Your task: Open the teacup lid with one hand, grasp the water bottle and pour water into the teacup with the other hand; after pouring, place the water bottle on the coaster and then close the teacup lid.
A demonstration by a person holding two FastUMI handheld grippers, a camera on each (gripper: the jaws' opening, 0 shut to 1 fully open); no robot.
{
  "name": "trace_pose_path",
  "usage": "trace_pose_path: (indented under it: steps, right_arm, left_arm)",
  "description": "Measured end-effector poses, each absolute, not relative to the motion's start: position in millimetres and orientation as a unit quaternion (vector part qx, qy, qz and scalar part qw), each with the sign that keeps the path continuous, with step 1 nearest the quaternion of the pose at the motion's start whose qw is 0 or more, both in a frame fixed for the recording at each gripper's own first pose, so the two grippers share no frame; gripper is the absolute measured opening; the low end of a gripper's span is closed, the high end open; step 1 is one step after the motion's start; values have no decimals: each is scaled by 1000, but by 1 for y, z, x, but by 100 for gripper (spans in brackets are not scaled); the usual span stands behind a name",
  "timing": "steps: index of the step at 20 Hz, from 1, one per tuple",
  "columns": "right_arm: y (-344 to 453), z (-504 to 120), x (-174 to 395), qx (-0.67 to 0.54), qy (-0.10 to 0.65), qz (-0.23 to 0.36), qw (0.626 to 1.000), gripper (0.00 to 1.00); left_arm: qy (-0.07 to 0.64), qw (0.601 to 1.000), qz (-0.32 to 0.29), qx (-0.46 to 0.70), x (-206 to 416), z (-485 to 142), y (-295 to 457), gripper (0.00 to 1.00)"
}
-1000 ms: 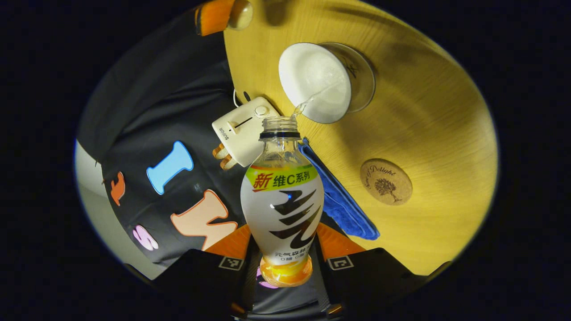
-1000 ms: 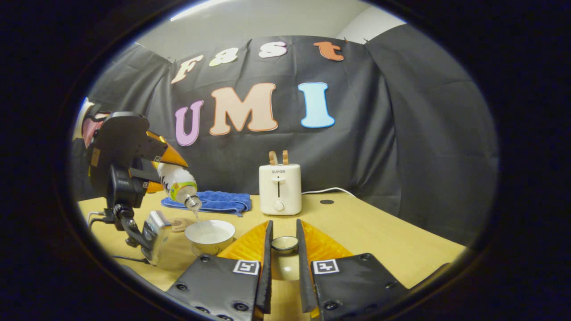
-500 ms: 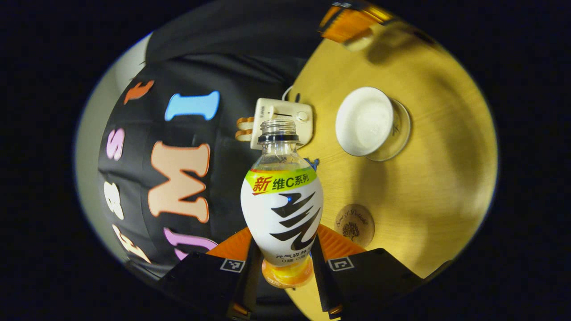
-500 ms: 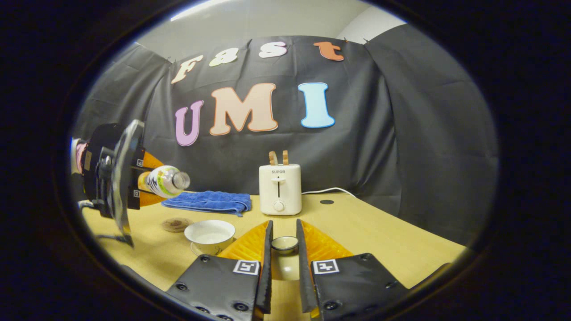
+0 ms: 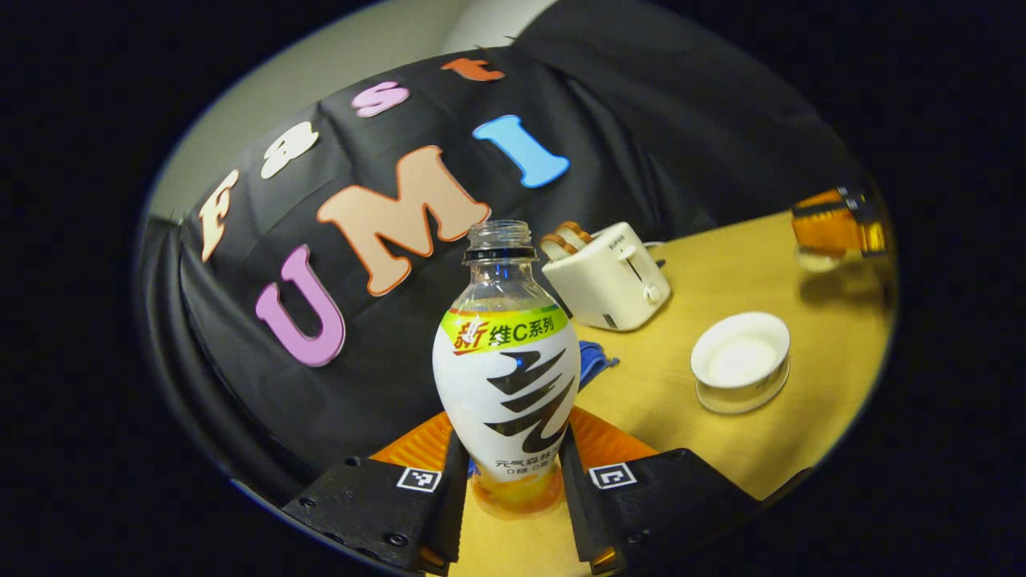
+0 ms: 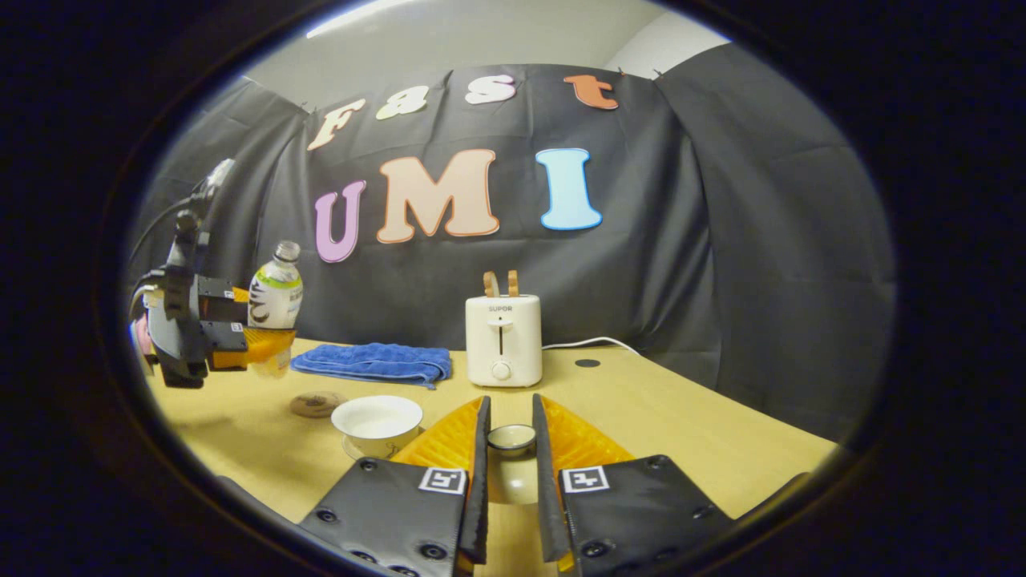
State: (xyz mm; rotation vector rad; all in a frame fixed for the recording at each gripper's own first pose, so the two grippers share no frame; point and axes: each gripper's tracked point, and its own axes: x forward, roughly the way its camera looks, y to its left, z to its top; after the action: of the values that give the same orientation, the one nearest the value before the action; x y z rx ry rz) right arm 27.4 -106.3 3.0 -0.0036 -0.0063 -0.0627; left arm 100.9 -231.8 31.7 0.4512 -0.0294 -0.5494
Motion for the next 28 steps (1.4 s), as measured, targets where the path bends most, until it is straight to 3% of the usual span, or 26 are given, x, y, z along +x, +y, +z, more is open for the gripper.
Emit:
trace_pose_path:
  steps: [8, 19, 28]
  right_arm:
    - [-106, 3, 27, -2, -3, -31, 1000, 28]
    - [-106, 4, 27, -2, -3, -31, 1000, 28]
    - [-107, 4, 26, -2, -3, -31, 1000, 28]
  left_arm:
    - [20, 962, -273, 7, 120, 25, -229, 52]
    - [49, 958, -283, -12, 131, -5, -241, 53]
    - [53, 957, -285, -15, 130, -9, -241, 62]
